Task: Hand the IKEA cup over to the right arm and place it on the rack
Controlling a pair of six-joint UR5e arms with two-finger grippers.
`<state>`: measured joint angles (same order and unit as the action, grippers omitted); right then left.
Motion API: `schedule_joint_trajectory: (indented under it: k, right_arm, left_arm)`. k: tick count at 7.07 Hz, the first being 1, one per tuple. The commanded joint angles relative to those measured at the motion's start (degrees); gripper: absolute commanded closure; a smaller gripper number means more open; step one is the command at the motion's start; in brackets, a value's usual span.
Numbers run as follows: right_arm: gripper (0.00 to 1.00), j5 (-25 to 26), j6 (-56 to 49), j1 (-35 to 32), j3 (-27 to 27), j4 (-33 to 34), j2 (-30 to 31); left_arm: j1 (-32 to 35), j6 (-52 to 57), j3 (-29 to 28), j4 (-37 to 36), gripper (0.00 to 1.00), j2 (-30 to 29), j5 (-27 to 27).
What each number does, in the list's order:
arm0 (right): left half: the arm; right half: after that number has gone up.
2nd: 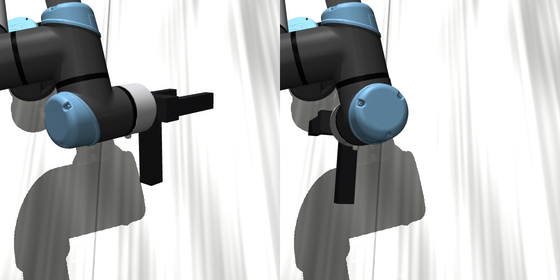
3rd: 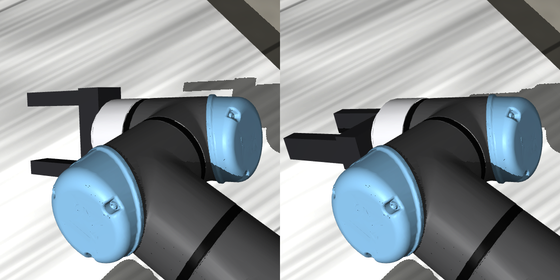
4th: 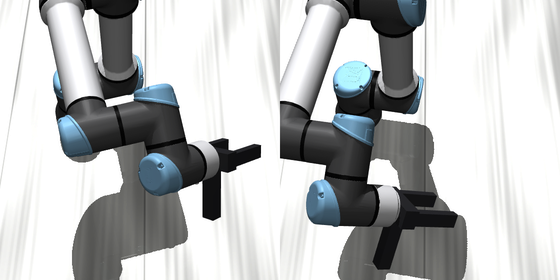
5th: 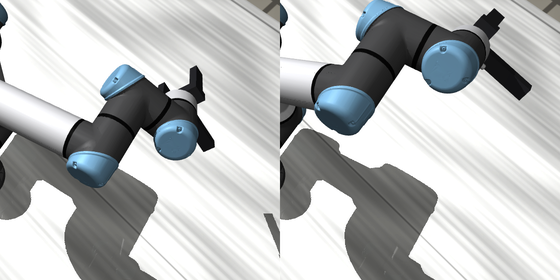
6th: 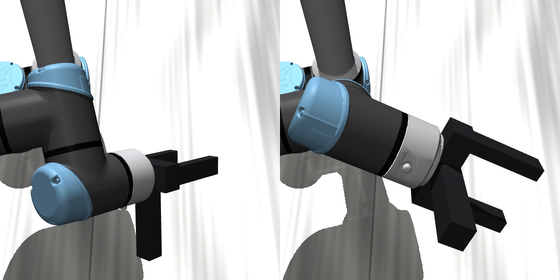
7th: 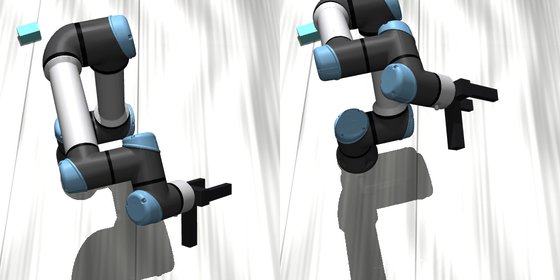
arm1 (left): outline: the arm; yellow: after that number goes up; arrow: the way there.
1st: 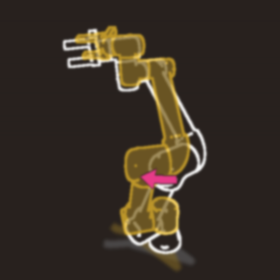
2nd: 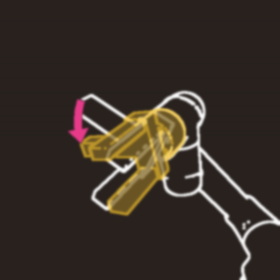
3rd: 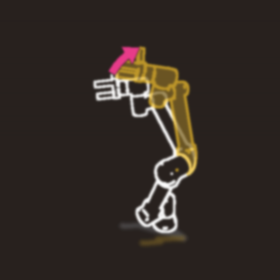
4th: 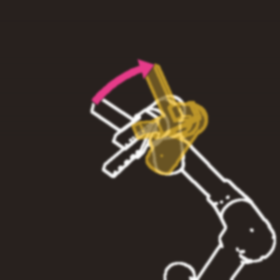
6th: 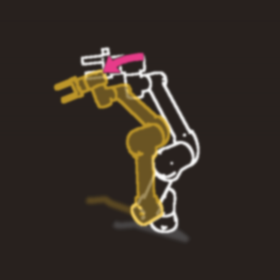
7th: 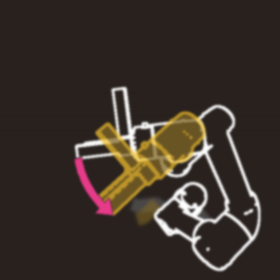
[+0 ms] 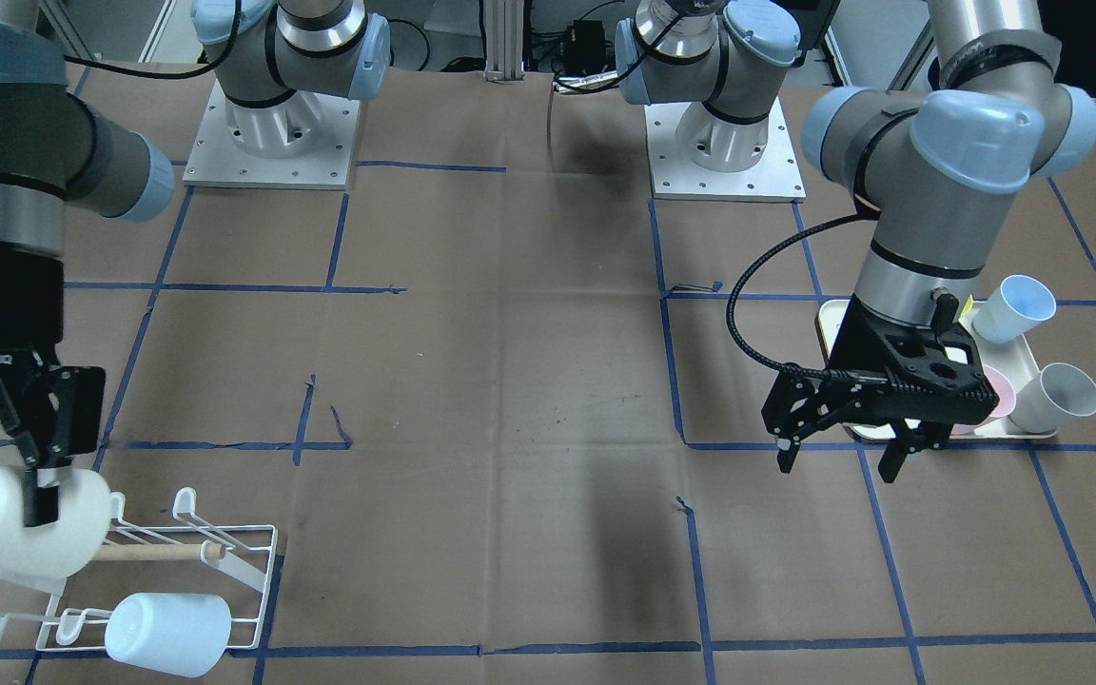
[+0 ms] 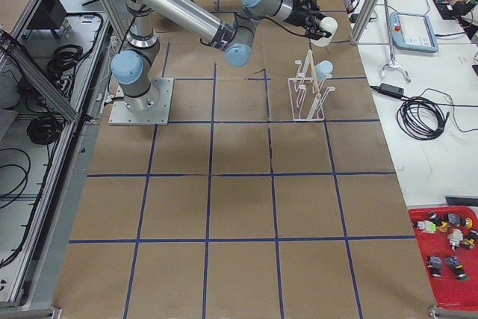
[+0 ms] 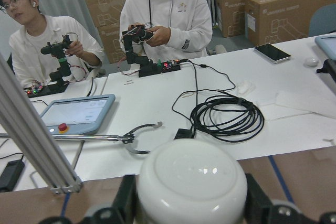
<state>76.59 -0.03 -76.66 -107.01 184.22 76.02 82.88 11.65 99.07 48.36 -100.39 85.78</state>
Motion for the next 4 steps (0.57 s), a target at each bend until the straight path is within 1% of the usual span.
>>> schedule_joint_trajectory:
  k: [1, 2, 3, 4]
  right_arm:
    - [0.98, -0.1, -12.3, 3.4, 4.1, 0.6, -4.5]
    - [0.98, -0.4, -15.3, 3.7, 6.5, 1.6, -7.8]
    - [0.98, -0.5, -18.6, 4.8, 8.3, 2.2, -10.4]
    - [0.98, -0.6, -19.6, 5.8, 9.3, 3.7, -12.5]
  left_arm:
    - [1.0, -5.4, -7.4, 28.9, 0.0, 4.9, 4.3]
    - [1.8, -8.7, -9.8, 39.2, 0.0, 7.7, 4.5]
    - [3.6, -11.1, -9.6, 41.8, 0.0, 9.4, 4.7]
    - [5.1, -12.4, -8.8, 41.3, 0.0, 9.4, 4.5]
